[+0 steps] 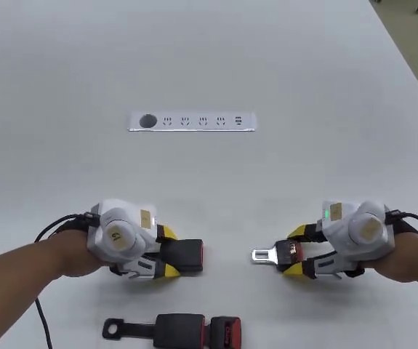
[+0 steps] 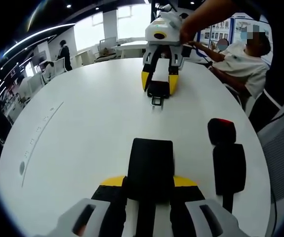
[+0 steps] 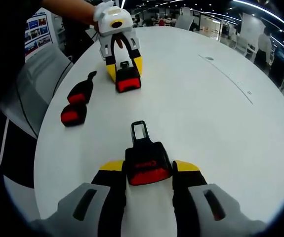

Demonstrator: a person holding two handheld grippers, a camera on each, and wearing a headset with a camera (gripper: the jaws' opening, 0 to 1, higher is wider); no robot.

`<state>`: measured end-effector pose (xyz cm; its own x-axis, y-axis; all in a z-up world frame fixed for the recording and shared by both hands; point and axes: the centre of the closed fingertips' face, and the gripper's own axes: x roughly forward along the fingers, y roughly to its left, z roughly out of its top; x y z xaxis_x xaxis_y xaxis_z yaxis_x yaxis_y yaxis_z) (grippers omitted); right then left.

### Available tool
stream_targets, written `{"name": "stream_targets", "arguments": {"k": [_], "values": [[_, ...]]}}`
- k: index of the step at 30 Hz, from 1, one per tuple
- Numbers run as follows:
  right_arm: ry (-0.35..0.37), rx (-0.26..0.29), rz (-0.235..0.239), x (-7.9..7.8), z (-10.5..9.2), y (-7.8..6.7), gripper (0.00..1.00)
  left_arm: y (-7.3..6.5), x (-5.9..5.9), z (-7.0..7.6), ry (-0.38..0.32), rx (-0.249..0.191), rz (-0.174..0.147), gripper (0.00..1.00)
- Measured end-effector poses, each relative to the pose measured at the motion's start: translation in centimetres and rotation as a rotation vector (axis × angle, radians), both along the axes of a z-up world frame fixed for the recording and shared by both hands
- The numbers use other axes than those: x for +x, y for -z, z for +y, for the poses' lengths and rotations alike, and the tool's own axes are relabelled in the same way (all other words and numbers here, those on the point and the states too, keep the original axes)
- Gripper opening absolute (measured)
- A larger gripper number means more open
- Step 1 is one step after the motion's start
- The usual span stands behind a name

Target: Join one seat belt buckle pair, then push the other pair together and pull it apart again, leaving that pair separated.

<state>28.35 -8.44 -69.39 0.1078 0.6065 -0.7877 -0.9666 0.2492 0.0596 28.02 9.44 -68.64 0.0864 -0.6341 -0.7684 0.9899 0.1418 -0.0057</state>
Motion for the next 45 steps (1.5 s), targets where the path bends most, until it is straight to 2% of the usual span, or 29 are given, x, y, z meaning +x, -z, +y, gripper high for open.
{"name": "stream_targets", "arguments": {"k": [8, 14, 20, 31, 45], "values": [[0.012, 0.006, 0.001, -0.2, 0.5, -0.1, 0.34, 0.0, -0.1, -0.1, -0.003, 0.0, 0.0, 0.35], [-0.011, 0.027, -0.002, -0.2, 2.5, 0.0, 0.34, 0.2, -0.1, 0.0, -0.003, 0.006, 0.001, 0.35], [-0.001, 0.036, -0.008, 0.0, 3.0, 0.1, 0.34, 0.3, -0.1, -0.1, -0.007, 0.008, 0.002, 0.35], [0.004, 0.059, -0.014, 0.4, 5.7, -0.2, 0.34, 0.4, 0.0, 0.0, -0.006, 0.018, 0.001, 0.35], [-0.005, 0.08, -0.021, 0.4, 8.9, 0.1, 0.34, 0.6, 0.2, -0.1, 0.018, 0.034, 0.003, 0.34]]}}
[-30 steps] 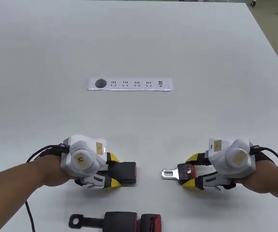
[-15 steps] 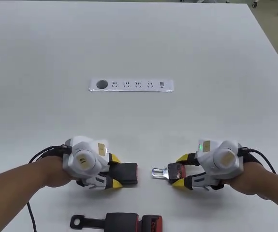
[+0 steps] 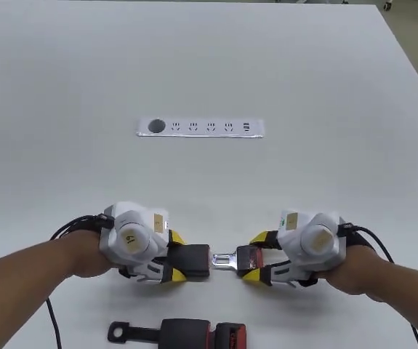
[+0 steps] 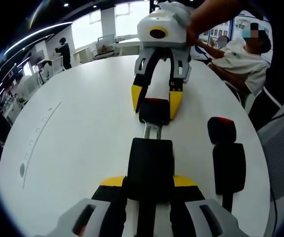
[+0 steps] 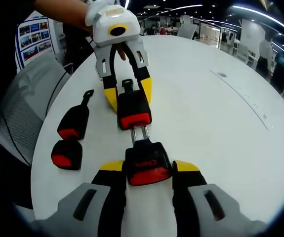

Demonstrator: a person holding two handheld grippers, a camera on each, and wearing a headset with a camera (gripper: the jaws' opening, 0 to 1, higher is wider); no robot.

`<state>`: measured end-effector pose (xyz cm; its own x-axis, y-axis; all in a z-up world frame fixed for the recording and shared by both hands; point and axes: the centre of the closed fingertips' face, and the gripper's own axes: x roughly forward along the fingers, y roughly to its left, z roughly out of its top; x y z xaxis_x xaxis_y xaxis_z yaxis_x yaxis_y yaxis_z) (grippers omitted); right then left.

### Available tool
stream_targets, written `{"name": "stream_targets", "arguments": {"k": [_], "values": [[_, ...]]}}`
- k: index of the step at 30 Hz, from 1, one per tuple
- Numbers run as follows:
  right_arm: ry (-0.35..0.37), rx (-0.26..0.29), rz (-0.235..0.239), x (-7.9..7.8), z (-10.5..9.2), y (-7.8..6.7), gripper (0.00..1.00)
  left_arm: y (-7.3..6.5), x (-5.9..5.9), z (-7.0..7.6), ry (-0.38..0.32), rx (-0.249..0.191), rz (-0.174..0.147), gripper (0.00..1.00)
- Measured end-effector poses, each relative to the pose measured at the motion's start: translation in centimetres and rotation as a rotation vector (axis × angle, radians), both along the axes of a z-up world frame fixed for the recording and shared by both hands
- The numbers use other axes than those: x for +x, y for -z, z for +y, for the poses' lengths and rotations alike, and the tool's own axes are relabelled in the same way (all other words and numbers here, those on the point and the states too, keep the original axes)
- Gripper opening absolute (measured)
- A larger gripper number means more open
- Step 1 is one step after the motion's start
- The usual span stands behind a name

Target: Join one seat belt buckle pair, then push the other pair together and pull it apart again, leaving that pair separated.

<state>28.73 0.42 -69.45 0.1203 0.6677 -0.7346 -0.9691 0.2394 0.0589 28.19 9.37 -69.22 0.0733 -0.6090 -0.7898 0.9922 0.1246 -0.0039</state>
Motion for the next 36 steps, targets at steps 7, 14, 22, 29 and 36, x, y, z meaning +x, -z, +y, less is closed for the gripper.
{"name": "stream_targets", "arguments": {"k": [7, 14, 22, 29, 36], "values": [[-0.011, 0.01, -0.006, -0.3, 1.2, -0.1, 0.34, 0.0, 0.0, -0.1, 0.015, 0.004, -0.001, 0.34], [-0.012, 0.019, -0.009, -0.5, 1.7, -0.2, 0.34, 0.0, 0.0, -0.2, 0.02, 0.001, -0.002, 0.34], [0.003, 0.012, -0.011, -0.6, 2.0, -0.1, 0.34, 0.0, -0.1, -0.2, 0.025, 0.01, 0.005, 0.34], [0.001, 0.005, -0.007, -0.5, 2.1, 0.0, 0.34, 0.2, 0.1, -0.1, 0.033, 0.007, 0.006, 0.34], [0.002, 0.026, -0.007, -0.4, 3.4, -0.3, 0.34, 0.1, 0.1, -0.1, 0.043, 0.01, 0.01, 0.34]]}}
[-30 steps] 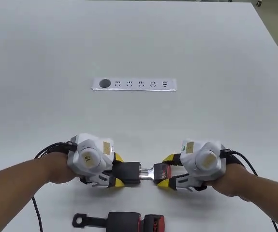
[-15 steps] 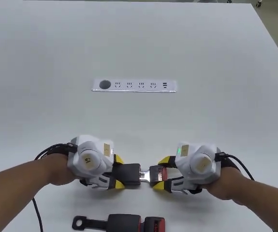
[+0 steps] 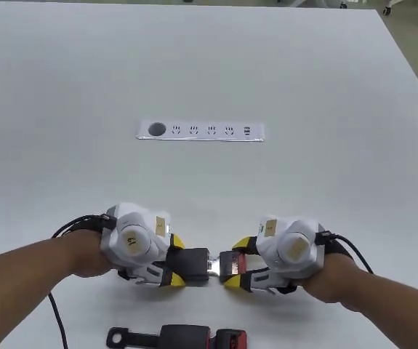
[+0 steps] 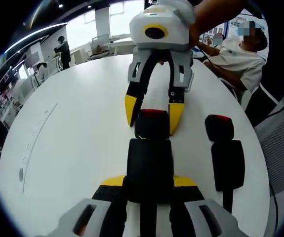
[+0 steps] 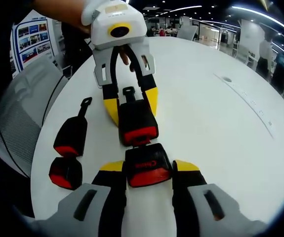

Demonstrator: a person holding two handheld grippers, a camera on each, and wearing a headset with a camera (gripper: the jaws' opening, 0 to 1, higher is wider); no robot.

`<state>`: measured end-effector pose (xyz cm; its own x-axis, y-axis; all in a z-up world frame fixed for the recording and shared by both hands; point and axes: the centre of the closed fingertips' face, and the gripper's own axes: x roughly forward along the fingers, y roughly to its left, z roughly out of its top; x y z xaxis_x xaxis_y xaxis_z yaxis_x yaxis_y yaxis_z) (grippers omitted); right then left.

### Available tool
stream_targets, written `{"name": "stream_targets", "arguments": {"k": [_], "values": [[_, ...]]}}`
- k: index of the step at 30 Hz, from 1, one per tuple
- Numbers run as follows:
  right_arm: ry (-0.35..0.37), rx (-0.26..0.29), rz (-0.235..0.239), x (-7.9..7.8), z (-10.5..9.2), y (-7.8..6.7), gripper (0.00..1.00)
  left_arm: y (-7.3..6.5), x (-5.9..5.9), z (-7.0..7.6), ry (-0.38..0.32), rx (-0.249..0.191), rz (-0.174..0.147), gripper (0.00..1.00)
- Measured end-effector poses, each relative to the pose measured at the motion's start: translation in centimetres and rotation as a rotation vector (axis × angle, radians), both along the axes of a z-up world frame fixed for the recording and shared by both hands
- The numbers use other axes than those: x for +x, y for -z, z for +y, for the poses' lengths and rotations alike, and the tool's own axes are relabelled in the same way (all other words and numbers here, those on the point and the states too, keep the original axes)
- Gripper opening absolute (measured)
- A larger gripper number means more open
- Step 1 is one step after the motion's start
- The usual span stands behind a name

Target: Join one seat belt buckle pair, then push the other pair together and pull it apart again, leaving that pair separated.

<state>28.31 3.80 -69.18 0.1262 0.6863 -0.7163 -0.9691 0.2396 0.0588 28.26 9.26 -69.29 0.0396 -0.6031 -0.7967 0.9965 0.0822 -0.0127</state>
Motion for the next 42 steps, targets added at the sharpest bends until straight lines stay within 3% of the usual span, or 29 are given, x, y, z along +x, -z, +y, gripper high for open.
{"name": "stream_targets", "arguments": {"k": [8, 42], "values": [[-0.002, 0.0, 0.005, 0.25, 0.18, -0.46, 0.33, -0.12, 0.01, 0.0, 0.003, -0.004, 0.005, 0.33], [-0.018, -0.03, -0.01, 0.09, 0.13, 0.09, 0.34, -0.3, -0.32, -0.06, 0.034, 0.022, 0.011, 0.34]]}}
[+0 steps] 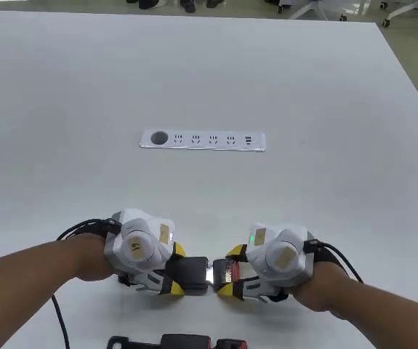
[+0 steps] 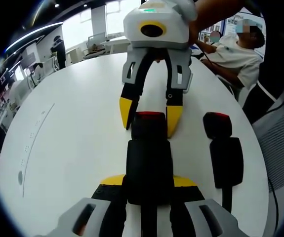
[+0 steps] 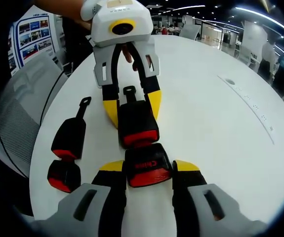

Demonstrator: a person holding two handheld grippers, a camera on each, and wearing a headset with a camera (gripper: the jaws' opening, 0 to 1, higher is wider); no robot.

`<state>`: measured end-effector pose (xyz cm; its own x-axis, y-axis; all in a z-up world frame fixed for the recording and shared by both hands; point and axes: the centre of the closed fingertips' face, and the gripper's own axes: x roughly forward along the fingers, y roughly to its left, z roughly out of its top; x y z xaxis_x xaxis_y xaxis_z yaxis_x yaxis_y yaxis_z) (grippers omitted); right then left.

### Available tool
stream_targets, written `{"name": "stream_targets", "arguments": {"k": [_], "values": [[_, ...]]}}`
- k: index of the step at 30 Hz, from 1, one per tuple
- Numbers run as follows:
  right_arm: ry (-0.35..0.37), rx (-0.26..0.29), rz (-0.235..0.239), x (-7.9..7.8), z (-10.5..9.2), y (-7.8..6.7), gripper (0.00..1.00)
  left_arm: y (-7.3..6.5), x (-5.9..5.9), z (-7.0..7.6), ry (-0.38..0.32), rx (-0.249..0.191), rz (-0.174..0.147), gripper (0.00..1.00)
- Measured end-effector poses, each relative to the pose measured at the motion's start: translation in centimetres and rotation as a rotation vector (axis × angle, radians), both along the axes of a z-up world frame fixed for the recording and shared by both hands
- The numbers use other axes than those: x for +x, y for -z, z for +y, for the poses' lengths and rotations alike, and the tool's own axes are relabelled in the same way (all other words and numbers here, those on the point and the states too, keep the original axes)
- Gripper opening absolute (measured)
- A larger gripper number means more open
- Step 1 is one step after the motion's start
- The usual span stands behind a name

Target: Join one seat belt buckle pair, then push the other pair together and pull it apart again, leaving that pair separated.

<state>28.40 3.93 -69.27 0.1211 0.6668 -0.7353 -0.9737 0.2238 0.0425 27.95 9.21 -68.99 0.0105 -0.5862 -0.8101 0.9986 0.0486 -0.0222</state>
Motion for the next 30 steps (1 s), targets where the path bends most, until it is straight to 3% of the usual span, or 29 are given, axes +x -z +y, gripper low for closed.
{"name": "stream_targets", "arguments": {"k": [12, 23, 30], "values": [[0.001, 0.005, -0.002, -0.1, 0.0, 0.2, 0.34, 0.1, -0.1, 0.0, 0.002, 0.003, 0.0, 0.34], [0.004, -0.014, -0.004, -0.2, -1.4, 0.1, 0.34, 0.2, -0.1, 0.1, 0.0, 0.004, 0.0, 0.34], [0.024, 0.021, 0.014, -0.1, -2.3, 0.2, 0.34, 0.4, 0.0, 0.2, -0.003, 0.005, 0.001, 0.34]]}}
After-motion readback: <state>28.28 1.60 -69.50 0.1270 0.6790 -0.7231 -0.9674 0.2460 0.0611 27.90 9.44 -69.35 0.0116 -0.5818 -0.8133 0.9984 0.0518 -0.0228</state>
